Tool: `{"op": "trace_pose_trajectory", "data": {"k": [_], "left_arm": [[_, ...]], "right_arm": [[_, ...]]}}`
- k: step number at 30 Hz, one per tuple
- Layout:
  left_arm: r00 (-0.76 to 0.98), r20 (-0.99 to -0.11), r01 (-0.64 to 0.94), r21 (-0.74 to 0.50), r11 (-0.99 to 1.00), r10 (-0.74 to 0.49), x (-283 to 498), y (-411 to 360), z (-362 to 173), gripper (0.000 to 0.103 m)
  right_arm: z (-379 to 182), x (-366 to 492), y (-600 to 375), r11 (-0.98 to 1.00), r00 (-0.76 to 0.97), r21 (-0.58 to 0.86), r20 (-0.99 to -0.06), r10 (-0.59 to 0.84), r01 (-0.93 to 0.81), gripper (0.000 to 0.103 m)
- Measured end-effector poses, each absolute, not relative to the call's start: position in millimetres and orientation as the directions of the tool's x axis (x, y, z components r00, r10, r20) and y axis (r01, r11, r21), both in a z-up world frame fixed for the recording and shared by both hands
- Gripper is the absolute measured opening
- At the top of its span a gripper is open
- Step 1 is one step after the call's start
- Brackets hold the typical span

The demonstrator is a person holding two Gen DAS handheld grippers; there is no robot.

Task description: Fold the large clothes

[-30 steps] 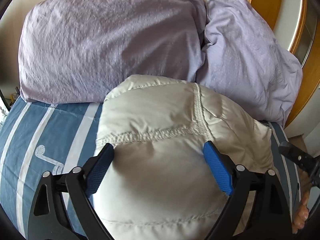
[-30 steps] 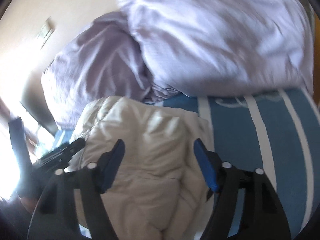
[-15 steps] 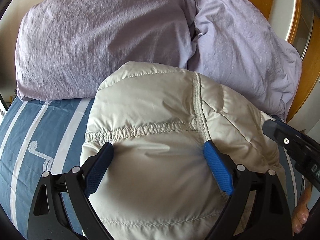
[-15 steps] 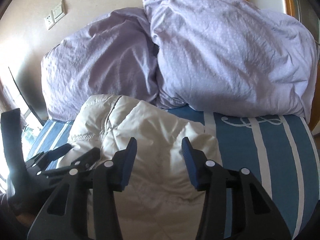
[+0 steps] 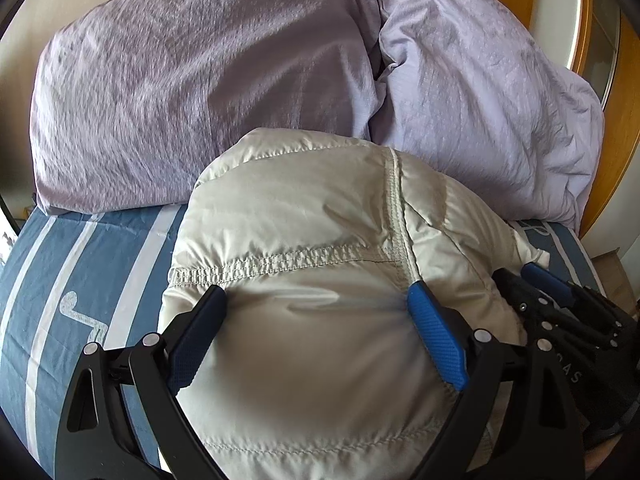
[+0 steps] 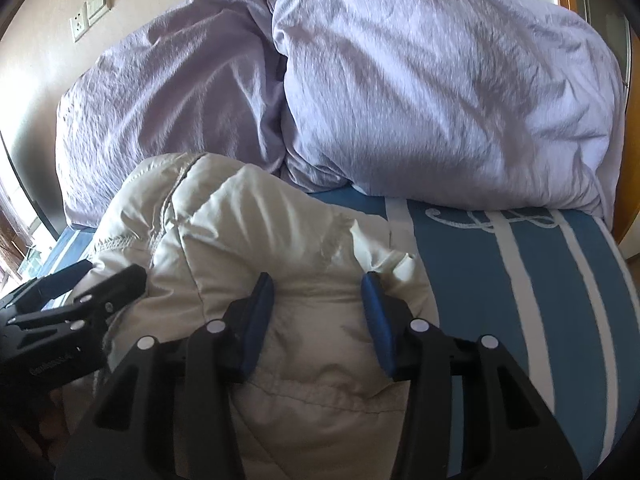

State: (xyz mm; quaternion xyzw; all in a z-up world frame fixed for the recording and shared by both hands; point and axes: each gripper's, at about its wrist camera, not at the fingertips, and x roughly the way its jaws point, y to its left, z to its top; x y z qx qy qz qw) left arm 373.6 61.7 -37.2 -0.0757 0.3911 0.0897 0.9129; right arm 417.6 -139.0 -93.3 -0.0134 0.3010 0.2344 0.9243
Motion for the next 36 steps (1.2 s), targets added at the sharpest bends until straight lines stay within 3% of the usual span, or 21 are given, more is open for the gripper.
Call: {"op": "trace_pose_trajectory", "data": {"k": [16, 21, 23, 27, 32, 36], "left_arm": [[0.69, -0.712, -0.221, -0.035, 0.975, 0.131, 358, 55, -28, 0.1], [0.691, -0.712, -0.23, -0.054, 0.972, 0.123, 335, 54, -22, 0.1], [0.69, -0.714, -0.23, -0.064, 0.971, 0.116, 324, 53, -18, 0.1], [0.701, -0.705, -0.233, -0.078, 0.969, 0.111, 296, 50, -8, 0.101], [0.712, -0.696, -0.243, -0.121, 0.962, 0.092, 256, 51, 8, 0.102], [0.706, -0.705, -0.242, -0.144, 0.96, 0.072, 229, 51, 16, 0.102]], "right_arm": [[-111, 416, -148, 0.893, 0.689, 0.13, -0.591, 0.419, -0.431, 0.046], [-106, 400, -153, 0.909, 0.699, 0.091, -0.609, 0.374, -0.407, 0.051], [-103, 392, -157, 0.915, 0.71, 0.068, -0.608, 0.354, -0.398, 0.06], [-92, 366, -172, 0.919, 0.715, 0.079, -0.603, 0.353, -0.387, 0.069], [-76, 317, -191, 0.914, 0.722, 0.07, -0.591, 0.36, -0.399, 0.098], [-65, 277, -201, 0.92, 0.72, 0.053, -0.606, 0.339, -0.388, 0.101]]}}
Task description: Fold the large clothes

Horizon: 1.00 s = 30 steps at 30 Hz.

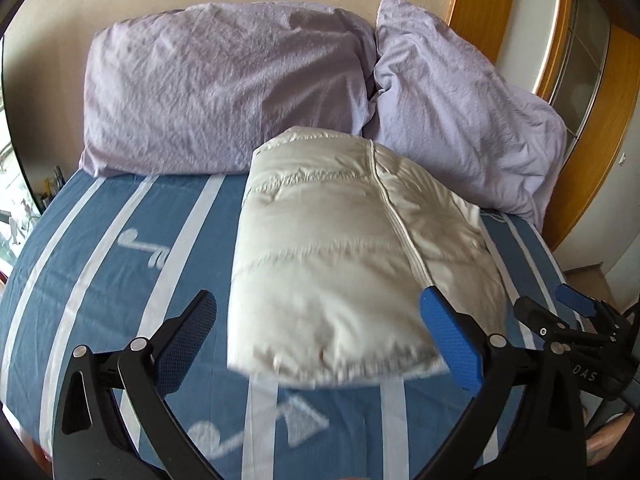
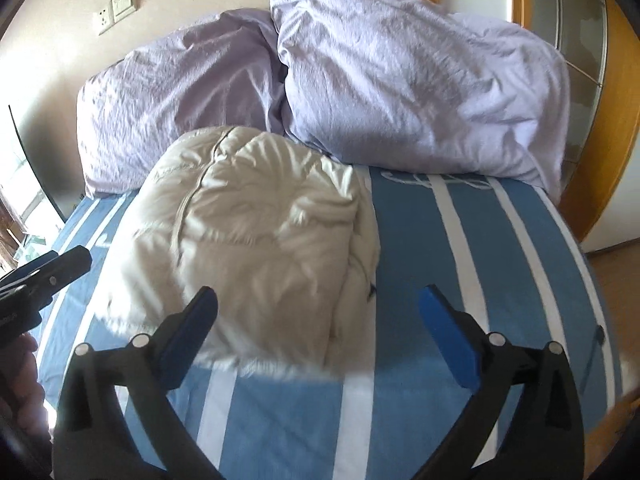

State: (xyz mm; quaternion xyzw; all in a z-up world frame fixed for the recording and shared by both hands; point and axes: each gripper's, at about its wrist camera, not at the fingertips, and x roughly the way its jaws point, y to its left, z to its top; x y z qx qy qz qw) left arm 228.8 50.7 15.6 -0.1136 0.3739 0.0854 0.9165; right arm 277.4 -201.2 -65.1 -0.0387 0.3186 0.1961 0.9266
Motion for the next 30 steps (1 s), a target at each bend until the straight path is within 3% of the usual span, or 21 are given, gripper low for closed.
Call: {"op": "trace_pose_trajectory", "data": {"k": [13, 30], "left_arm": [[0.672, -0.741, -0.225, -0.185, 0.957, 0.015, 153, 42, 18, 0.102], [0.666, -0.745, -0.217, -0.225, 0.95, -0.024, 134, 33, 10, 0.102]], "right_arm": [[-78, 200, -209, 0.901, 0.602, 0.105, -0.711, 0.365, -0.422, 0.101], [-85, 183, -209, 0.9, 0.585, 0.136, -0.717, 0.378, -0.414, 0.101]]}}
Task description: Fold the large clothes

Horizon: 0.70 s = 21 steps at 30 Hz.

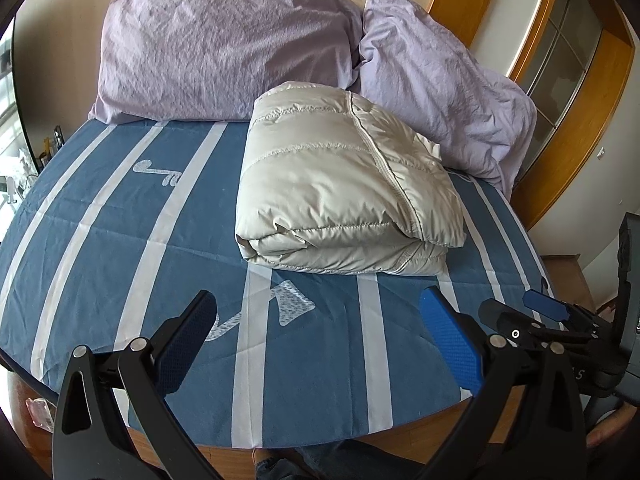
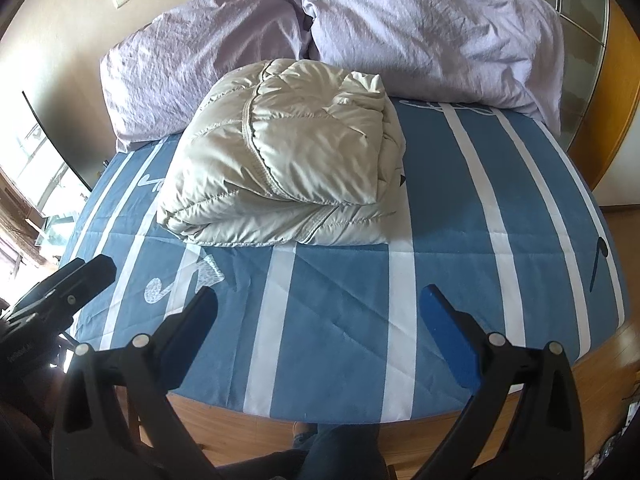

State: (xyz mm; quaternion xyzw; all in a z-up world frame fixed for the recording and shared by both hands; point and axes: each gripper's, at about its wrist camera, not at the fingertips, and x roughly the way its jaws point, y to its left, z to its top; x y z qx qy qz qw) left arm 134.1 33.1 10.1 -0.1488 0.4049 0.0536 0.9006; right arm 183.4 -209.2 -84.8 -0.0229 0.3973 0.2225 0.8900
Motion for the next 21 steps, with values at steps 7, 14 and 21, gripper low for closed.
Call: {"op": "trace_pose_trajectory", "data": {"k": [7, 14, 21], "left_arm": [[0.667, -0.744, -0.214, -0.226, 0.95, -0.027, 133.8, 32.5, 9.4, 0.102], [0.67, -0.741, -0.209, -0.236, 0.949, -0.037, 137.0, 32.5, 10.0, 0.102], [0.667, -0.743, -0.2, -0.253, 0.947, -0.058, 139.4, 32.6, 8.7, 0.102]], "right_arm": [[-85.1, 184.3, -209.8, 0.902, 0.589, 0.144, -0.713, 0.38, -0.407, 0.101], [-84.7, 185.2, -209.5, 0.902, 0.592, 0.144, -0.711, 0.38, -0.406, 0.101], [-84.8, 185.1, -209.1, 0.903, 0.591, 0.145, -0.712, 0.379, -0.404, 0.101]]}}
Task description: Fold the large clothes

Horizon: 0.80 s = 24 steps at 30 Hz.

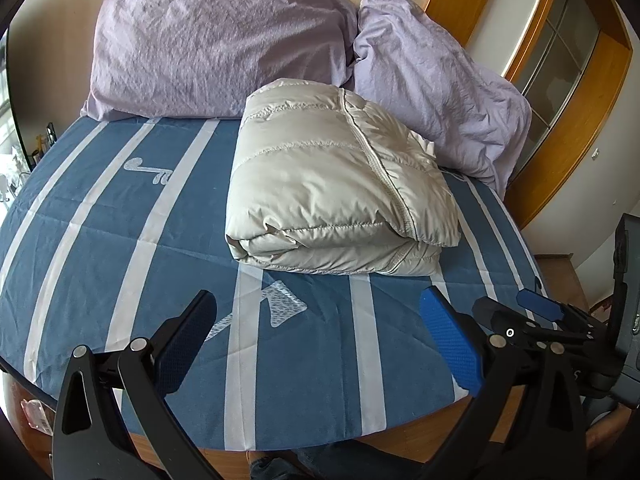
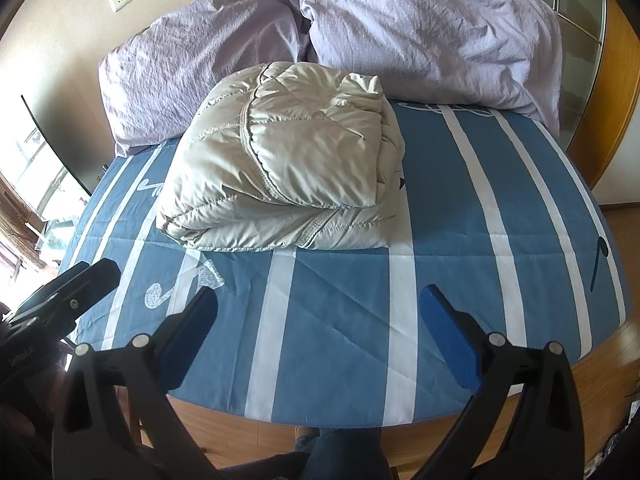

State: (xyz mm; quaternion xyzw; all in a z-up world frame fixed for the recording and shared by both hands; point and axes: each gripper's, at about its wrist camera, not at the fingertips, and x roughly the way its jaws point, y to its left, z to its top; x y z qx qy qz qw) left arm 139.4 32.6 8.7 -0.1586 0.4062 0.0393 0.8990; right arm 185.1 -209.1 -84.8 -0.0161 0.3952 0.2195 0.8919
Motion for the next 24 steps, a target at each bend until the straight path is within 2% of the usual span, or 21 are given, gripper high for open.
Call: {"op": "trace_pose_trajectory", "data": {"k": [24], "left_arm": [[0.639, -0.768, -0.225, -0.233, 0.946, -0.037, 144.4, 31.8, 4.2, 0.102]], "right_arm": [[-87.4, 191.5, -207.2, 0.9, 0.585, 0.144, -0.716, 0.382, -0.412, 0.101]]}}
